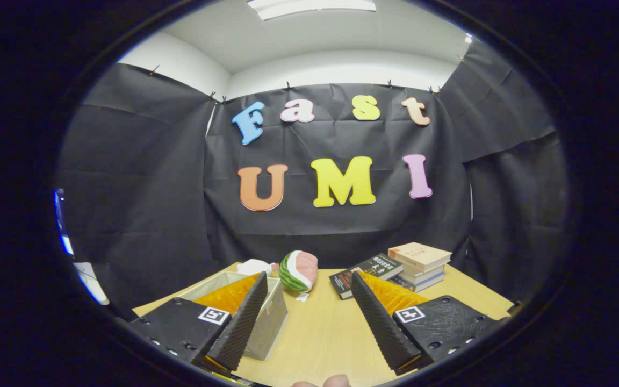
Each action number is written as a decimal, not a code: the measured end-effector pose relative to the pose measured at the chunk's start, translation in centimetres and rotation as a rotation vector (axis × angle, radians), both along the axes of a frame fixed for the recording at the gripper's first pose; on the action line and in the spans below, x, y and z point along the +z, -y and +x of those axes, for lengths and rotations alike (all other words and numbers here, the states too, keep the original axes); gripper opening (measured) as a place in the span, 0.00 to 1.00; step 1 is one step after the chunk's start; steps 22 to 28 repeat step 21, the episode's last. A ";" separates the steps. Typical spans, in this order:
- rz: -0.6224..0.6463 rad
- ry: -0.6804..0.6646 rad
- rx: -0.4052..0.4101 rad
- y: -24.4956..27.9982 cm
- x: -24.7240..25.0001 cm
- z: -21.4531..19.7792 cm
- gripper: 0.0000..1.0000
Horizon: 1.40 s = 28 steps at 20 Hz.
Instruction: Open the storage box then place both shoes into the box .Put the left shoe in first, then the right shoe, with the right side of both shoes facing outward in a uniform manner.
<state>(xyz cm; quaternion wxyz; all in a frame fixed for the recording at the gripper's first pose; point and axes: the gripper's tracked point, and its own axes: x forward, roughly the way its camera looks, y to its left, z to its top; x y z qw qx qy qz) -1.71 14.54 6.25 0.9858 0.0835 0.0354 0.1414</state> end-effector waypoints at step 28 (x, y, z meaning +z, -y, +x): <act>0.012 -0.054 -0.033 -1.0 -4.5 0.9 0.96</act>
